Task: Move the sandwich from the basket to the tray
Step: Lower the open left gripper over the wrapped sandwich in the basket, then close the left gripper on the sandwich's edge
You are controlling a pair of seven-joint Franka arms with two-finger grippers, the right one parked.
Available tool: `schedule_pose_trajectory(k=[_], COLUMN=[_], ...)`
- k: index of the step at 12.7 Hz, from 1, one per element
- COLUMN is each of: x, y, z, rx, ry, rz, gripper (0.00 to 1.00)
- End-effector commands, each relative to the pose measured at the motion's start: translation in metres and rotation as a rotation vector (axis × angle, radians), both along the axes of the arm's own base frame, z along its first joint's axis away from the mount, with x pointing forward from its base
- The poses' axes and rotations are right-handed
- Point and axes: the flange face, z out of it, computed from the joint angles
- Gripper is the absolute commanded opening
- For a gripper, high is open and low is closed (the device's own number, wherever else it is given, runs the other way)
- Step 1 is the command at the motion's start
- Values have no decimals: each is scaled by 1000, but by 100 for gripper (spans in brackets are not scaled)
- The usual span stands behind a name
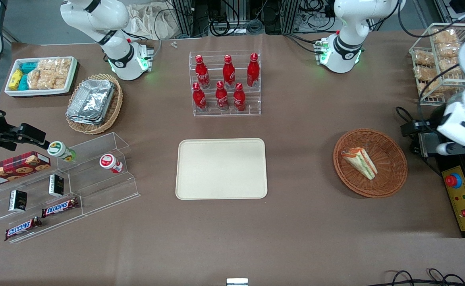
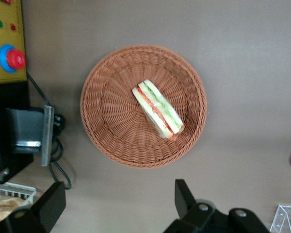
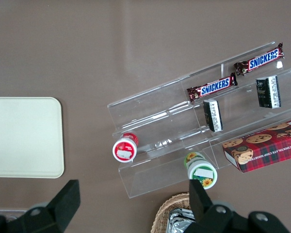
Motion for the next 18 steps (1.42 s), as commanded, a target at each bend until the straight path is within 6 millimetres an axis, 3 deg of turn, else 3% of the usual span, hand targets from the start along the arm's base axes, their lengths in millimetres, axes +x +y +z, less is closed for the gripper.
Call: schedule_pose_trajectory(k=[1, 3, 6, 7, 11, 18], x=[-23, -20, -5, 0, 3, -8], y=[-6, -10, -41, -43, -41, -31], z=[-43, -73, -125, -138, -192, -258], rx=[-9, -9, 5, 4, 11, 3], ry=[-31, -2, 24, 18, 24, 8], rz=[94, 168, 286, 307, 416, 438], gripper=[100, 100, 100, 100, 100, 99])
